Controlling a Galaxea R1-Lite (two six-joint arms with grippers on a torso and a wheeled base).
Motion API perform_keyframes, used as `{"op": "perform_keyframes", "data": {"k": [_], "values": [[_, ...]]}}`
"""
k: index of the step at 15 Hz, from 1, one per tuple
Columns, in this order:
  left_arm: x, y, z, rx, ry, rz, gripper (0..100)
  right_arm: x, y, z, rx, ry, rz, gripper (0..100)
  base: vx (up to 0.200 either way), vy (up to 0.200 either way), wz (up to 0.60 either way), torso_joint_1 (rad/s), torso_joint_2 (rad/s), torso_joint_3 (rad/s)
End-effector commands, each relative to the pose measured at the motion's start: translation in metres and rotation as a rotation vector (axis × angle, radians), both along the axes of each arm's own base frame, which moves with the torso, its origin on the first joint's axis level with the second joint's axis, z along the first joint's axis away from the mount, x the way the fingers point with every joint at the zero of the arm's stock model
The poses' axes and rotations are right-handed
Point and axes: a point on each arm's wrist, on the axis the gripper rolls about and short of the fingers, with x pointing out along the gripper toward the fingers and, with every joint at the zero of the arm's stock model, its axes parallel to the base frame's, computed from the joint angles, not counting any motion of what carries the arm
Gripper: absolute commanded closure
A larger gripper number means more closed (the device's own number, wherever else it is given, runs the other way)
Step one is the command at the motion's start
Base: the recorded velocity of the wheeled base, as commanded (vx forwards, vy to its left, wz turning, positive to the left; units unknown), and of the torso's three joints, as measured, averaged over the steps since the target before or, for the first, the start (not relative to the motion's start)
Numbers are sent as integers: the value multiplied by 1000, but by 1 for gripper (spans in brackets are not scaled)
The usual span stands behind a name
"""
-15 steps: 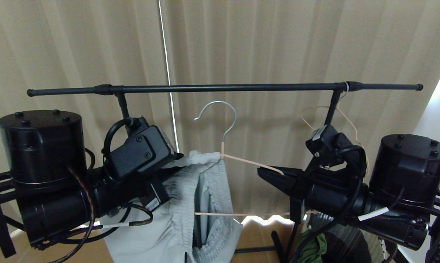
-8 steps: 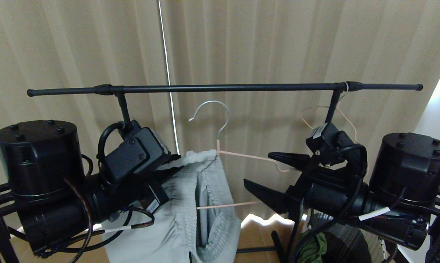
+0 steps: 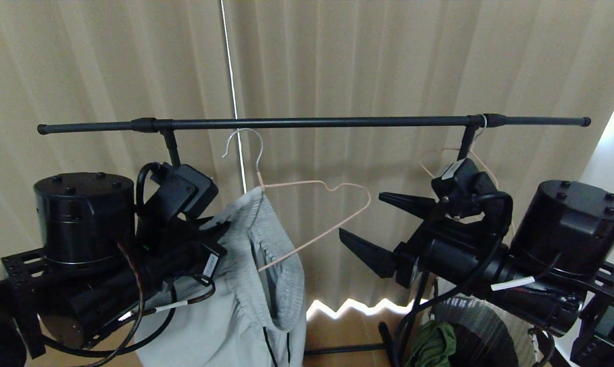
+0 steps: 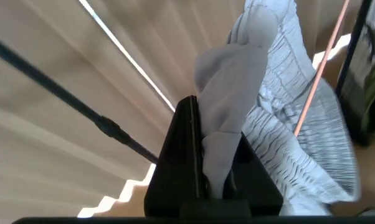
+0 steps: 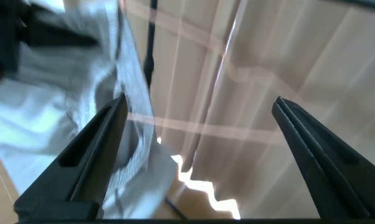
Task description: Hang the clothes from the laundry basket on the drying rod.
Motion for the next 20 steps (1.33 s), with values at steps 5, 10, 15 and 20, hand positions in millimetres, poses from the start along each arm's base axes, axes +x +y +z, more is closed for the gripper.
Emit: {"op": "perform_keyframes", "data": {"k": [5, 10, 15, 20], "values": [[0, -8, 26, -257, -12, -15, 100, 5, 24, -33, -71, 84, 35, 0, 0, 0, 0, 0, 0, 0], [-5, -6, 40, -315, -81, -71, 100, 17, 35, -52, -116, 113, -54, 0, 0, 0, 0, 0, 0, 0], [-12, -2, 47, -327, -109, -82, 100, 28, 32, -59, -132, 124, -127, 0, 0, 0, 0, 0, 0, 0], [-18, -1, 50, -319, -126, -99, 100, 36, 22, -58, -127, 123, -174, 100, 0, 0, 0, 0, 0, 0]]}}
